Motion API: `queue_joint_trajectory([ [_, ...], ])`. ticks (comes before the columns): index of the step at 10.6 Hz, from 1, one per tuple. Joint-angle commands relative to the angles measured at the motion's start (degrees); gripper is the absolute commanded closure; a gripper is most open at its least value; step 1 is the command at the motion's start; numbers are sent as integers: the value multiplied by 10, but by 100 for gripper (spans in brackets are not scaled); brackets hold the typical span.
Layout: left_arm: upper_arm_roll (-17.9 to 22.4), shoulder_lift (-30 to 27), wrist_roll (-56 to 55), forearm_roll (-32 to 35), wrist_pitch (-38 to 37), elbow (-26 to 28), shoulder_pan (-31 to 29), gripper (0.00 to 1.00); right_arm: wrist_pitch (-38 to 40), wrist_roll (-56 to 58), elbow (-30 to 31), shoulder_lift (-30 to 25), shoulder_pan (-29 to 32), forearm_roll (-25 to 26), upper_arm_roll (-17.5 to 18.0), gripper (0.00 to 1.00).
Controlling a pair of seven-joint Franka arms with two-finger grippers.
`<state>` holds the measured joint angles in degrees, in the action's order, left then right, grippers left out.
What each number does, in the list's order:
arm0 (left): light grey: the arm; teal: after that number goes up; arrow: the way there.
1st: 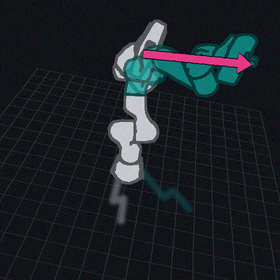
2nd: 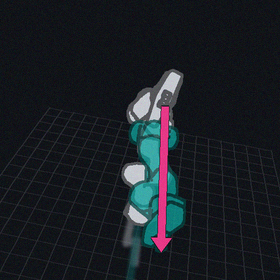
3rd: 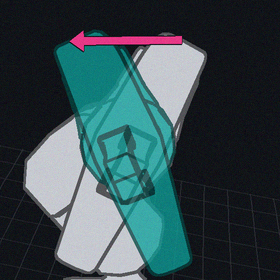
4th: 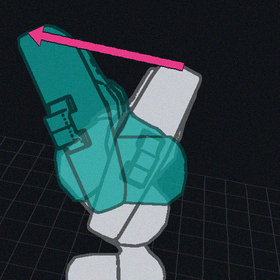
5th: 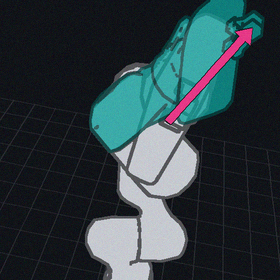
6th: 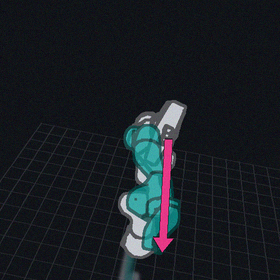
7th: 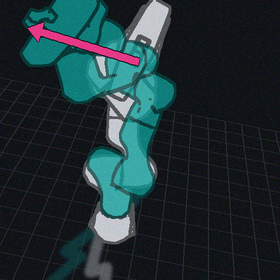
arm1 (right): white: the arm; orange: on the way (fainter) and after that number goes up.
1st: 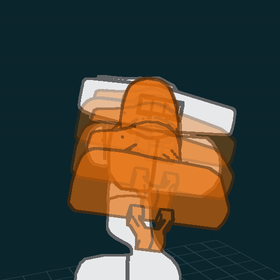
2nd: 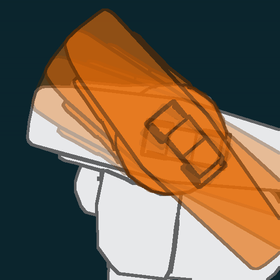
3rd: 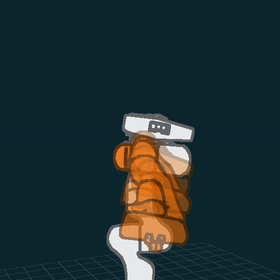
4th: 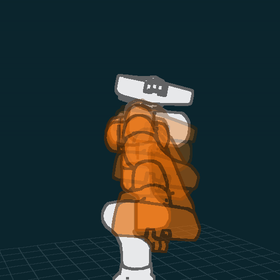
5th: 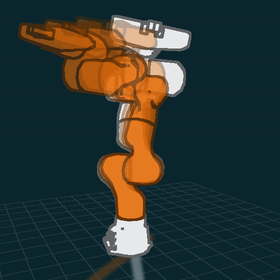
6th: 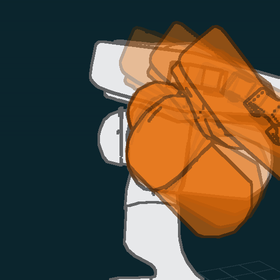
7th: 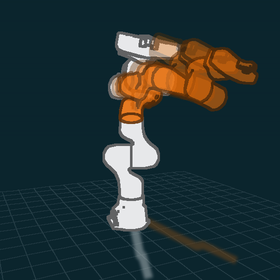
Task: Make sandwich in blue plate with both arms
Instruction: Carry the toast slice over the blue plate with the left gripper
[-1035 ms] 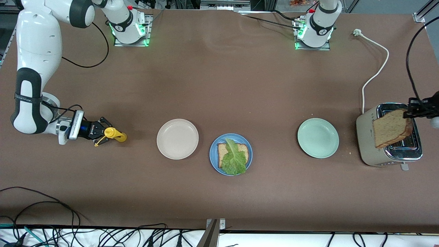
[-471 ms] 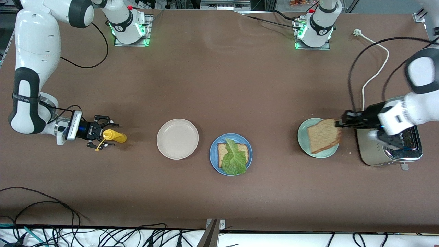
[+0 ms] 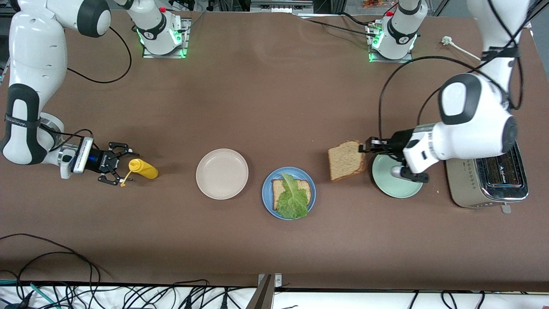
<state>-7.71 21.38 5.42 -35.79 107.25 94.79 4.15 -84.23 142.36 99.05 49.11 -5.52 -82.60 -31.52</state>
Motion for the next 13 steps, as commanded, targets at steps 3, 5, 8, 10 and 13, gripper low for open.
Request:
queue_joint_trajectory([
  [3, 8, 84, -8, -133, 123, -29, 84, 100, 3, -27, -60, 10, 41, 76, -5, 0],
  [5, 7, 131, -35, -137, 136, -94, 101, 100, 7, -76, -95, 6, 41, 105, -20, 0],
  [8, 7, 166, -46, -192, 182, -127, 118, 100, 11, -219, -174, -14, 39, 164, -28, 0],
  [10, 6, 189, -38, -193, 202, -138, 128, 100, 33, -348, -218, -38, 33, 204, -29, 0],
  [13, 5, 212, -37, -193, 237, -139, 146, 100, 42, -527, -267, -80, 6, 266, -31, 0],
])
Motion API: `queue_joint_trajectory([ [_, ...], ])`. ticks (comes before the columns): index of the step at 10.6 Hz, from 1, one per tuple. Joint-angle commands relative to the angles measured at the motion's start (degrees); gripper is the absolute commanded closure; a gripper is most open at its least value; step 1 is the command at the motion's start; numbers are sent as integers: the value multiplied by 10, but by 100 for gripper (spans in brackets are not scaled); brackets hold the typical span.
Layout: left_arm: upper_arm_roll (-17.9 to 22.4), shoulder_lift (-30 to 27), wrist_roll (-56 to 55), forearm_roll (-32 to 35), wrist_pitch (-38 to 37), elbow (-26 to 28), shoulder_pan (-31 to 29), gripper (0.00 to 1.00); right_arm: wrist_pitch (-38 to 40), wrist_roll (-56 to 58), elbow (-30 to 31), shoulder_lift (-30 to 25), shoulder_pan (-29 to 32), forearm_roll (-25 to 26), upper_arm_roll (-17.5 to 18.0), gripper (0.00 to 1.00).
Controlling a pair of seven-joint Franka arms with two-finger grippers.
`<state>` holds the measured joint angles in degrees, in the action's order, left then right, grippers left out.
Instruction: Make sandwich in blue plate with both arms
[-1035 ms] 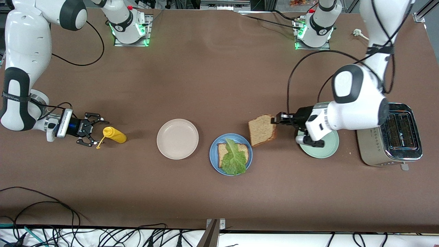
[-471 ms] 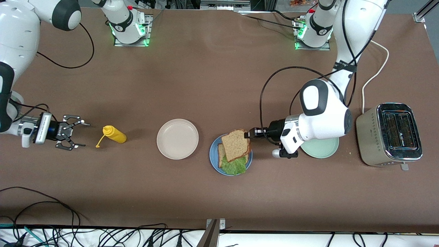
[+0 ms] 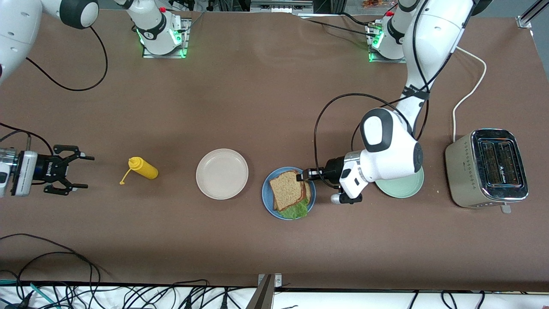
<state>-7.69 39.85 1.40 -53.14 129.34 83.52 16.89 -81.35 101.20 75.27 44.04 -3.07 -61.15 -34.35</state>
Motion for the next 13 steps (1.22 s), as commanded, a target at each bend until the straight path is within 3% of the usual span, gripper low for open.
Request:
queue_joint_trajectory([
  [1, 5, 30, 4, -19, 16, -27, 18, 100, 12, -165, -32, -54, -35, 82, -2, 0],
  [6, 6, 40, 84, -17, 15, -17, 12, 100, 13, -525, -67, -133, -131, 242, -2, 0],
  [9, 6, 41, 133, -14, 14, -6, -1, 98, 13, -650, -67, -171, -191, 355, -3, 0],
  [10, 6, 43, 135, -14, 14, -1, -7, 77, 14, -698, -67, -182, -213, 377, -2, 0],
  [13, 7, 55, 135, -21, 14, 7, -15, 41, 24, -786, -65, -206, -235, 399, 2, 0],
])
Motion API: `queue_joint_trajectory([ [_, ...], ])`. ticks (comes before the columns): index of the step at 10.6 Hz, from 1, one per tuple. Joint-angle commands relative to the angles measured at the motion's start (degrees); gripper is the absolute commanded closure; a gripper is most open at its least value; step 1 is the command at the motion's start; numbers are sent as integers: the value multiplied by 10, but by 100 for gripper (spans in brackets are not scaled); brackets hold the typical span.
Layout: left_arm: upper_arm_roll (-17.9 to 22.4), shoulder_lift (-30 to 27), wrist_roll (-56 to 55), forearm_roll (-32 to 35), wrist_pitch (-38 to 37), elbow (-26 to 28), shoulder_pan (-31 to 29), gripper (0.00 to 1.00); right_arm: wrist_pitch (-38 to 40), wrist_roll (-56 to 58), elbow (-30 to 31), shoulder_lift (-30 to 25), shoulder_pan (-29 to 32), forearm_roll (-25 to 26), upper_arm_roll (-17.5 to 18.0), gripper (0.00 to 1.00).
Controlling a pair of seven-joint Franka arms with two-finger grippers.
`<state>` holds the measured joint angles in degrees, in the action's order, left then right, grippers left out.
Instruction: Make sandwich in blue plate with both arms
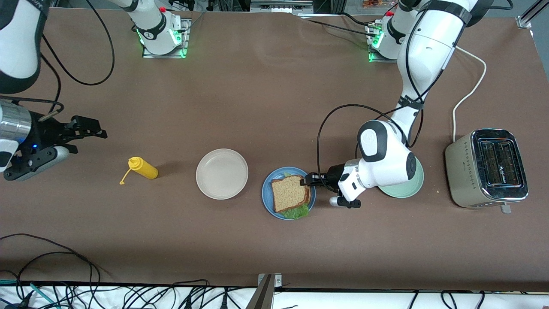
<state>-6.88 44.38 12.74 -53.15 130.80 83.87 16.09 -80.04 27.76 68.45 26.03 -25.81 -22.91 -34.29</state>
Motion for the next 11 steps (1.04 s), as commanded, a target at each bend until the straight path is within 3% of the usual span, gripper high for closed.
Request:
queue_joint_trajectory([
  [1, -1, 14, 26, -20, -1, 4, -9, 0, 15, -74, 11, -31, -8, 19, 2, 0],
  [3, -1, 15, 43, -20, -1, 7, -9, 0, 32, -124, 10, -32, -13, 43, 4, 0],
  [5, -1, 13, 43, -20, -2, 15, -11, 0, 49, -140, 12, -34, -31, 104, 9, 0],
  [6, -1, 12, 43, -20, -4, 16, -17, 0, 51, -141, 12, -34, -17, 123, 36, 0],
  [7, -1, 7, 41, -17, -6, 22, -22, 0, 52, -143, 11, -35, 16, 153, 81, 0],
  [8, 0, -16, 38, -13, -12, 39, -27, 0, 47, -146, 12, -49, 67, 197, 152, 1],
  [10, 6, -84, 38, 14, -34, 98, -43, 0, 43, -204, 25, -71, 206, 256, 340, 3],
  [11, 12, -123, 38, 79, -34, 129, -47, 0, 20, -218, 49, -86, 239, 274, 381, 4],
])
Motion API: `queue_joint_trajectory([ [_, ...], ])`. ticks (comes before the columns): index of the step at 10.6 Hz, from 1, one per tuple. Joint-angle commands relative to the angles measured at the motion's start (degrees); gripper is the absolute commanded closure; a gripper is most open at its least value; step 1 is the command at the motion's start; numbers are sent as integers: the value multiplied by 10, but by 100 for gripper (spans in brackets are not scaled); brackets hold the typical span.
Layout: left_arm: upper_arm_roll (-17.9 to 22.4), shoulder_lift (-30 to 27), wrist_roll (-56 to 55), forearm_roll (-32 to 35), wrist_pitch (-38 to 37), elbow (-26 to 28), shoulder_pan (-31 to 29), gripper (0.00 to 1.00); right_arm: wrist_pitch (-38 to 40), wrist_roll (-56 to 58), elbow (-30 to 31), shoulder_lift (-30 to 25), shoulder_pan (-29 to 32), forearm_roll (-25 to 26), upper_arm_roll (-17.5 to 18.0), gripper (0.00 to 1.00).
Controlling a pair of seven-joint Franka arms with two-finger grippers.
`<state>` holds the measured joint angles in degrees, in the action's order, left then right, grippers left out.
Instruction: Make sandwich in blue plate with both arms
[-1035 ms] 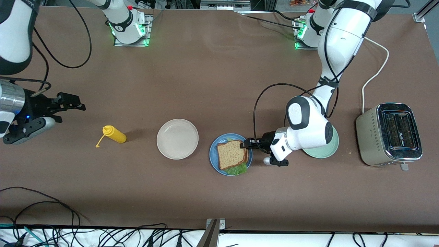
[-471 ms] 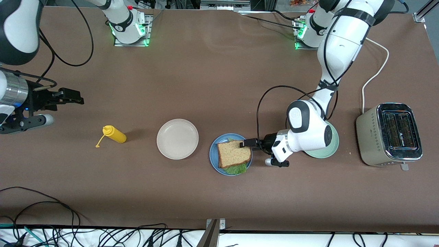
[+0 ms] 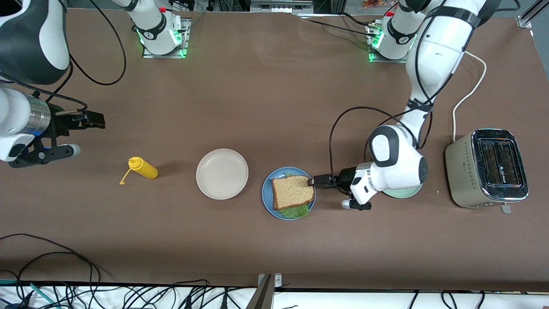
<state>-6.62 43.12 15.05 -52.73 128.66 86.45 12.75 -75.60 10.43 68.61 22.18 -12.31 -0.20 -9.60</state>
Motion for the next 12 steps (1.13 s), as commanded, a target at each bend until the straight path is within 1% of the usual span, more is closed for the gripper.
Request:
queue_joint_trajectory([
  [1, 9, -154, 14, 156, -13, 134, -16, 0, -54, -48, 79, -64, 125, 46, 145, 4],
  [2, 9, -202, 10, 243, -13, 166, -25, 0, -92, -48, 119, -89, 144, 45, 162, 4],
  [3, 9, -238, 9, 310, -13, 191, -25, 0, -116, -49, 144, -106, 154, 44, 169, 4],
  [4, 9, -272, 9, 343, -16, 212, -27, 0, -129, -59, 153, -108, 166, 42, 185, 4],
  [5, 9, -297, 11, 379, -36, 224, -43, 0, -132, -84, 157, -108, 192, 42, 223, 4],
  [7, 9, -333, 16, 452, -101, 220, -63, 0, -133, -90, 153, -109, 197, 40, 230, 0],
  [8, 8, -362, 15, 483, -124, 219, -69, 0, -134, -91, 153, -108, 197, 35, 230, 0],
  [9, 9, -398, 11, 487, -132, 218, -80, 0, -132, -91, 153, -108, 197, 27, 230, 0],
  [11, 10, -435, 10, 489, -134, 216, -112, 0, -133, -92, 152, -107, 197, 25, 230, 0],
  [12, 32, -452, 11, 489, -137, 215, -113, 0, -133, -91, 152, -107, 197, 24, 230, 0],
])
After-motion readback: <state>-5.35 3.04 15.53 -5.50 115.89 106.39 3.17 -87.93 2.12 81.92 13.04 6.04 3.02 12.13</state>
